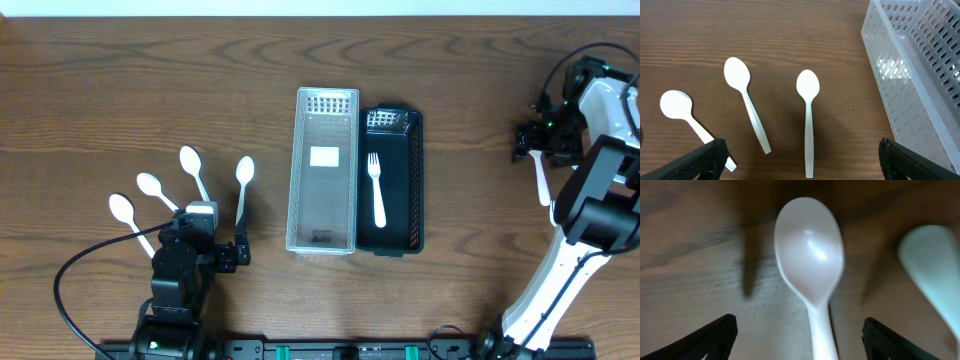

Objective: Pack container
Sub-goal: 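Grasp the white spoon with the right gripper and place it in the black basket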

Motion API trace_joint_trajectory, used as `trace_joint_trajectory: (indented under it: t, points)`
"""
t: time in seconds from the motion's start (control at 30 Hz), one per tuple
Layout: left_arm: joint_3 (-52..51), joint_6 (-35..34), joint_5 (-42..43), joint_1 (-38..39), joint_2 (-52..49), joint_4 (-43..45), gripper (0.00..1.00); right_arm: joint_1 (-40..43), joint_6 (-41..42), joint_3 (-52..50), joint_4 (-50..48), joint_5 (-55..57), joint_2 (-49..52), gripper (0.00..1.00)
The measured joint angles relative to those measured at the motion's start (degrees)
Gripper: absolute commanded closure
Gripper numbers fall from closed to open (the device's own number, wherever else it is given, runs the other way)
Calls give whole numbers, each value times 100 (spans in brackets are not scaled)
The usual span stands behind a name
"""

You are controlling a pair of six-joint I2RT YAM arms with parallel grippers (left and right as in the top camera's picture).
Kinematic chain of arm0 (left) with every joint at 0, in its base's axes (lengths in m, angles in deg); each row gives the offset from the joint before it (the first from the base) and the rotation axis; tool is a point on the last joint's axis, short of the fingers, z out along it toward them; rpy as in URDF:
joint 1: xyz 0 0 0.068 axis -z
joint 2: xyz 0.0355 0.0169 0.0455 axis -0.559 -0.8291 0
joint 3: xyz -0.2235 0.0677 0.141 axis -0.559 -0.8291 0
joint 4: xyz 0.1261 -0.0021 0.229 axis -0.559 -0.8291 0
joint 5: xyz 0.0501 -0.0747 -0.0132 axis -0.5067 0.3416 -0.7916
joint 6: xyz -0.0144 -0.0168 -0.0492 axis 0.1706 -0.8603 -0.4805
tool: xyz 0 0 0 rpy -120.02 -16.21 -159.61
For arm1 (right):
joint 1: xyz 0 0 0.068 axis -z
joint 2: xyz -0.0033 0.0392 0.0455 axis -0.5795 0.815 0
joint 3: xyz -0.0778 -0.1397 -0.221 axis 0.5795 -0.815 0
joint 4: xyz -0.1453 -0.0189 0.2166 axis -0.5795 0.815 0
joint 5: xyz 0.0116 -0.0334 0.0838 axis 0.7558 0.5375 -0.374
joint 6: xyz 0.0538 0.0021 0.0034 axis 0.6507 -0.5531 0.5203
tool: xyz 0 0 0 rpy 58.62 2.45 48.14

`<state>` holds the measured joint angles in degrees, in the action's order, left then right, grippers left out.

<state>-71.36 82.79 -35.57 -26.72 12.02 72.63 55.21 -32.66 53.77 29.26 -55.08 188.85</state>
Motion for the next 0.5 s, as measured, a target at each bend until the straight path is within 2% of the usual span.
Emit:
trace_joint_trajectory:
  t: [0.1, 0.17, 0.23, 0.4, 0.5]
  points:
    - [0, 0, 0, 0, -2, 0, 2, -4, 0, -24, 15, 7, 76, 14]
    - [0, 0, 0, 0, -2, 0, 2, -4, 0, -24, 9, 4, 76, 18]
    - [0, 0, 0, 0, -2, 0, 2, -4, -2, -24, -2, 7, 79, 25]
    - [0, 0, 0, 0, -2, -2, 2, -2, 0, -24, -20, 0, 79, 54]
    - [0, 0, 0, 0, -2, 0, 2, -2, 4, -24, -24, -7, 79, 66]
